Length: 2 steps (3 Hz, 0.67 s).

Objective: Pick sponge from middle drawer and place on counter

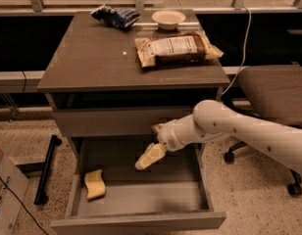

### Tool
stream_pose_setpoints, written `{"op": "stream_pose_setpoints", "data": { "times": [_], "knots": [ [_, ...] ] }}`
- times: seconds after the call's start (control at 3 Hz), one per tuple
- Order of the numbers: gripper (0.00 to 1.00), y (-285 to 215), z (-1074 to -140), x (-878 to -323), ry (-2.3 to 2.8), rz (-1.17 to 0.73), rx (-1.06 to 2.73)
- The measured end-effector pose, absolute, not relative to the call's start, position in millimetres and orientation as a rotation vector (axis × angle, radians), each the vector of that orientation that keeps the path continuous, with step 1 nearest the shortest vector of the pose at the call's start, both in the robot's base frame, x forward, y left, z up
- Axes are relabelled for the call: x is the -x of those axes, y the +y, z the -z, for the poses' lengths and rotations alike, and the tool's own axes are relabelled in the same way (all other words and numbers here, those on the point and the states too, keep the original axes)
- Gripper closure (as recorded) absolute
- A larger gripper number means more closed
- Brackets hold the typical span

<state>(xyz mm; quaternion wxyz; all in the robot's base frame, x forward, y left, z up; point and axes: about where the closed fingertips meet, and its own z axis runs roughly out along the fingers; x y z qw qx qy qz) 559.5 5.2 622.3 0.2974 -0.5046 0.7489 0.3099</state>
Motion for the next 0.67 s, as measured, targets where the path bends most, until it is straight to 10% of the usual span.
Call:
{"op": "stream_pose_setpoints", "data": {
  "times": [0.67],
  "knots": [
    [0.00, 32.6, -573.1, -566.8, 1.988, -0.923, 1.303]
  ]
}}
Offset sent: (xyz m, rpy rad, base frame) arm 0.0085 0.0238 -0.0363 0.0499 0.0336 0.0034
